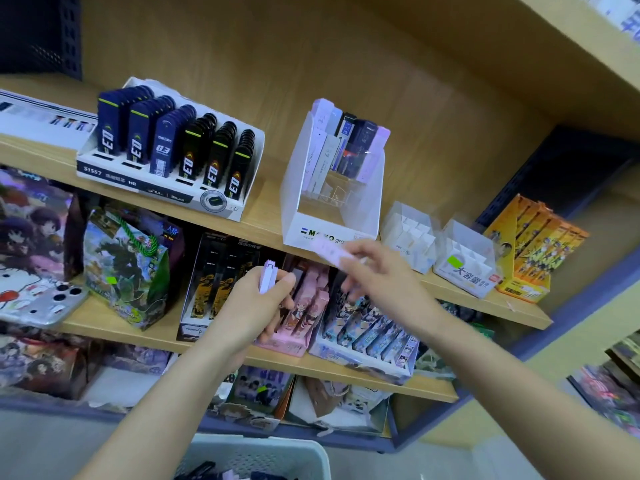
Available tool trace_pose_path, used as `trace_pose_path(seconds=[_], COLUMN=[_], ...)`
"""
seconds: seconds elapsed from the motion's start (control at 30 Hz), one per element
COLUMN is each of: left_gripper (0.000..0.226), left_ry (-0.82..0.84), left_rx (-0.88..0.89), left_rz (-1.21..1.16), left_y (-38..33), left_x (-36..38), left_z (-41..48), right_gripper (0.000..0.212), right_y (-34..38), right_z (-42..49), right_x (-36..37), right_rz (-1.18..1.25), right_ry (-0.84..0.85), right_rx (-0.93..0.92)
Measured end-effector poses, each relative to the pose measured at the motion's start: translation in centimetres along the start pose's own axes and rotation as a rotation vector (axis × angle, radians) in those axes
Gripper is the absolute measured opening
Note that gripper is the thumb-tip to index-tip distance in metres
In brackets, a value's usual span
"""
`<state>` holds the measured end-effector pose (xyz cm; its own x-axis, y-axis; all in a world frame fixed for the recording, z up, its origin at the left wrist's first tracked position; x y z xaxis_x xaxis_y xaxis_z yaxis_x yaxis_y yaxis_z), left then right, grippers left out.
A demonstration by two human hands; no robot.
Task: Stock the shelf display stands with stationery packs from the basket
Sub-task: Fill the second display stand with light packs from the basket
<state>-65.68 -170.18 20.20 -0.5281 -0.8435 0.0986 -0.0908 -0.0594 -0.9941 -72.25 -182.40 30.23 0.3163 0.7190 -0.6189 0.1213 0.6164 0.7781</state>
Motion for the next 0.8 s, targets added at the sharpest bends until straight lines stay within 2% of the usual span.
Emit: trace_pose_path(seconds=[0.1, 0.2, 0.4, 0.63, 0.8], left_gripper=[0.021, 0.019, 0.015, 0.013, 0.012], left_ry=[-0.013, -0.038, -0.019, -0.020, -0.022], left_rx=[-0.036, -0.102, -0.131, -0.138, -0.149], left_rz=[-0.016, -0.098, -0.140, -0.148, -0.149], left_y=[0.1, 0.5, 0.9, 1.2, 1.2], left_x=[-0.4, -0.7, -0.9, -1.1, -1.0], left_z=[0.0, -0.1, 0.1, 0.3, 0.6], right_gripper=[0.007, 0.005, 0.031, 0.013, 0.019], right_y=[2.1, 3.6, 5.6, 6.4, 7.1], right_z=[1.6, 3.7, 7.2, 9.8, 9.9], right_x=[-4.0, -6.6, -8.0, -9.8, -9.5], right_rz=[-0.024, -0.041, 0.074, -0.115, -0.159], right_ry=[-0.205, -0.313, -0.312, -0.471, -0.454], right_rx=[-0.085, -0.131, -0.207, -0.255, -0.313])
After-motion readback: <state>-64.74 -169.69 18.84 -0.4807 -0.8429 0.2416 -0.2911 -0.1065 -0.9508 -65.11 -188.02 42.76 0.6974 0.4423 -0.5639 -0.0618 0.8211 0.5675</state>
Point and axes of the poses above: each hand's wrist, its own z-axis towards the middle knuckle, its own x-axis out of the palm, y = z × x, the point moved 9 cm from there along z, towards the middle knuckle, and after that the axes turned 5 degrees about z, right-handed, at the moved point
